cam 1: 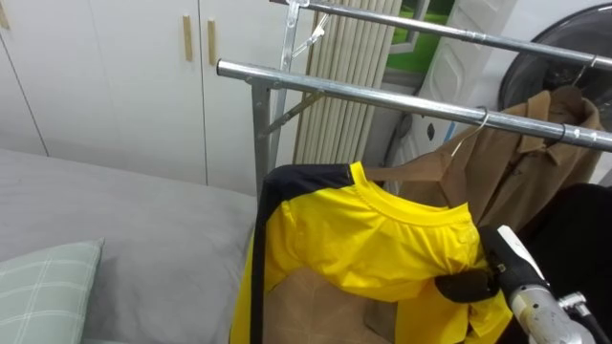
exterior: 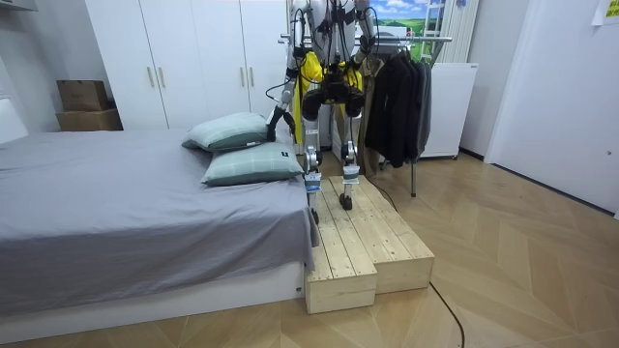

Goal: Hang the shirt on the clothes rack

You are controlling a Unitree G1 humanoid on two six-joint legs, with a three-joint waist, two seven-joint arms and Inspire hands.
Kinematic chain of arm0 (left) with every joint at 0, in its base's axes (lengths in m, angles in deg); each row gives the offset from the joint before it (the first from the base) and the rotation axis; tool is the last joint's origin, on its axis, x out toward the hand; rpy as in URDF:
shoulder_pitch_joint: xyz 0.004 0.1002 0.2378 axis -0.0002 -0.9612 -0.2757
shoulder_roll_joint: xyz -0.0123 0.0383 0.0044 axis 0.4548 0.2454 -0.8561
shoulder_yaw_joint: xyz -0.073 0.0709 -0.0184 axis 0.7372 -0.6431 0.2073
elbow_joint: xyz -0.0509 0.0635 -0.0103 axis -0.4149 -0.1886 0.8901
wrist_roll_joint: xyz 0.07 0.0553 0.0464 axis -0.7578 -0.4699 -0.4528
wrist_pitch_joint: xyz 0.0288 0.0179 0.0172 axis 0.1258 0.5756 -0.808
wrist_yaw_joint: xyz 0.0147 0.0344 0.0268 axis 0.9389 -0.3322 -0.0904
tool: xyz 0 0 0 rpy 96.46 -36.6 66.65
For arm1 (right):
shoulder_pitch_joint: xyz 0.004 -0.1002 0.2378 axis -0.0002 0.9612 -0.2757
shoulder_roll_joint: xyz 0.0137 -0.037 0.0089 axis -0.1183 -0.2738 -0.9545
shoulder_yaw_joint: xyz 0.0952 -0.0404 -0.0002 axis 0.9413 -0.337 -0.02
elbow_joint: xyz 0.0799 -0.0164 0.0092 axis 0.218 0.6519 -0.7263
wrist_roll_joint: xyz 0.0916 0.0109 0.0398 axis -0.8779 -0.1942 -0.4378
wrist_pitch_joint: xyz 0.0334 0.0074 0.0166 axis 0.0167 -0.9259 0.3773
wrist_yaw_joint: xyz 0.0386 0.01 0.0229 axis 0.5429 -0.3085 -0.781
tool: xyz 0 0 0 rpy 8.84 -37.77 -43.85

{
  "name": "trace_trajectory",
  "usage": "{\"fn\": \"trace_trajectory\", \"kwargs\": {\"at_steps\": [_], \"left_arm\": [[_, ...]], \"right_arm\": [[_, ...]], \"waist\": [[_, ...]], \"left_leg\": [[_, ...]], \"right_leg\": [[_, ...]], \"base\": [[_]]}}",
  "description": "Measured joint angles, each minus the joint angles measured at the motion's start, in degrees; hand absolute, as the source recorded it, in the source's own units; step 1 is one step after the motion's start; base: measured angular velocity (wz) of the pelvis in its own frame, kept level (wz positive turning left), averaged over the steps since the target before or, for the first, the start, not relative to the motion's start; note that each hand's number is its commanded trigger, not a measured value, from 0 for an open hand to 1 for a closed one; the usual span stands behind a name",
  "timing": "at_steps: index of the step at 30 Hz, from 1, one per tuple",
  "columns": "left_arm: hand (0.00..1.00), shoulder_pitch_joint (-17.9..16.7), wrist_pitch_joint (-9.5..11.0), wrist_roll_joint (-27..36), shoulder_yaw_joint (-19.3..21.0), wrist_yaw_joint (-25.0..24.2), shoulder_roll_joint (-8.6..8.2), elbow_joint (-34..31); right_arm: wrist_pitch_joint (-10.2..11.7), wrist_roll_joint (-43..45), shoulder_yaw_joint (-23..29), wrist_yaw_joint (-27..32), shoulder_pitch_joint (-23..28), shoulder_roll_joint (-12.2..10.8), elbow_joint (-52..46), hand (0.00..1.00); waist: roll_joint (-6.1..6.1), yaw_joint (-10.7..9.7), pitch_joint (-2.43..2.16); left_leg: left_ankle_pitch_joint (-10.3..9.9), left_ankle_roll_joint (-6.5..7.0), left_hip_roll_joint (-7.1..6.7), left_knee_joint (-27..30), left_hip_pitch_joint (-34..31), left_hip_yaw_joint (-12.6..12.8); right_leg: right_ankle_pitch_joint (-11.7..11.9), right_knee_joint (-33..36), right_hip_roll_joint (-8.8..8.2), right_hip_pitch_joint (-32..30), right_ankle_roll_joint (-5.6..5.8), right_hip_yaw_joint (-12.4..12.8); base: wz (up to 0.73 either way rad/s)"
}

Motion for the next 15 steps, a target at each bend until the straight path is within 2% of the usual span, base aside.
{"fn": "trace_trajectory", "kwargs": {"at_steps": [15], "left_arm": [[0.0,0.0,0.0,0.0,0.0,0.1,-0.02,0.0]], "right_arm": [[0.0,0.1,0.3,0.4,0.0,0.0,0.1,1.0]], "waist": [[0.03,0.0,0.02]], "left_leg": [[0.0,0.0,-0.01,0.0,0.0,0.0]], "right_leg": [[0.0,0.0,0.01,0.0,0.0,0.0]], "base": [[0.0]]}}
